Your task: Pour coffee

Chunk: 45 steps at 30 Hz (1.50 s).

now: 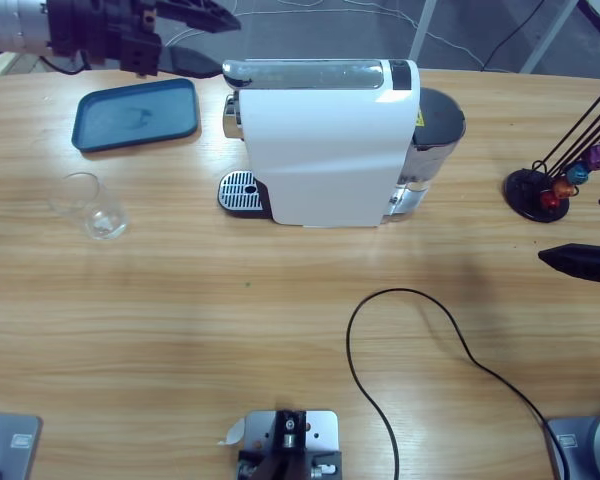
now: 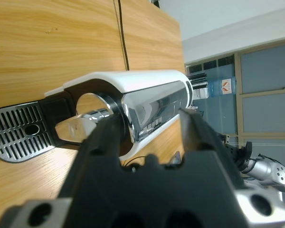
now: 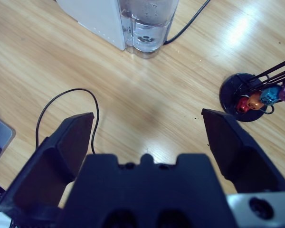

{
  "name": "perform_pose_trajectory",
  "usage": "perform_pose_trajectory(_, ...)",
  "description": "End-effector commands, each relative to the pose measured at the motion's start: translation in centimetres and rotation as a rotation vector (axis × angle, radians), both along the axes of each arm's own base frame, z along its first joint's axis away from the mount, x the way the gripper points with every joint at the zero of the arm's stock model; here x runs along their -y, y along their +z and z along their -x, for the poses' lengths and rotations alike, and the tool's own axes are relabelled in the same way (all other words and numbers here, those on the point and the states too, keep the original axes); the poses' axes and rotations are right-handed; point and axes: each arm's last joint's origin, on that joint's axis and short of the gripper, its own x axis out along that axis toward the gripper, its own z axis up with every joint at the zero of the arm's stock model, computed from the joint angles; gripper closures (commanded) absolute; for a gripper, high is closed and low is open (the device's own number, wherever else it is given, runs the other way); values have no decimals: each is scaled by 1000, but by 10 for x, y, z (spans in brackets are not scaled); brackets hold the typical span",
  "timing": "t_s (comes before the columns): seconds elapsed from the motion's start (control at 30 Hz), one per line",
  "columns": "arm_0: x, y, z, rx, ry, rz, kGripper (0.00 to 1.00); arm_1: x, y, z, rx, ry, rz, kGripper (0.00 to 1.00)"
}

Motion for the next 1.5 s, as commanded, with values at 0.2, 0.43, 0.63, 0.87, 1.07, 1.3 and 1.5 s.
perform_pose_trajectory(0.2,8,-19,2,-47,-66,-6,1000,2,-8,2,-16,6,10,0)
perform_pose_trajectory(0.43,10,-11,13,-19,-74,-21,1000,3,-8,2,-13,4,10,0)
perform_pose_trajectory(0.63,18,35,19,103,-76,18,1000,5,-8,5,-4,4,4,0)
perform_pose_trajectory(0.87,30,117,18,191,-50,46,1000,5,-8,6,0,4,1,0)
perform_pose_trajectory(1.07,51,134,49,490,-183,-65,659,8,-8,8,21,-14,-10,0)
perform_pose_trajectory(1.3,34,71,113,901,-271,-974,0,29,-6,-16,73,-410,5,0)
perform_pose_trajectory(1.5,-34,17,151,737,-165,-1061,0,40,-41,-38,170,-602,65,18)
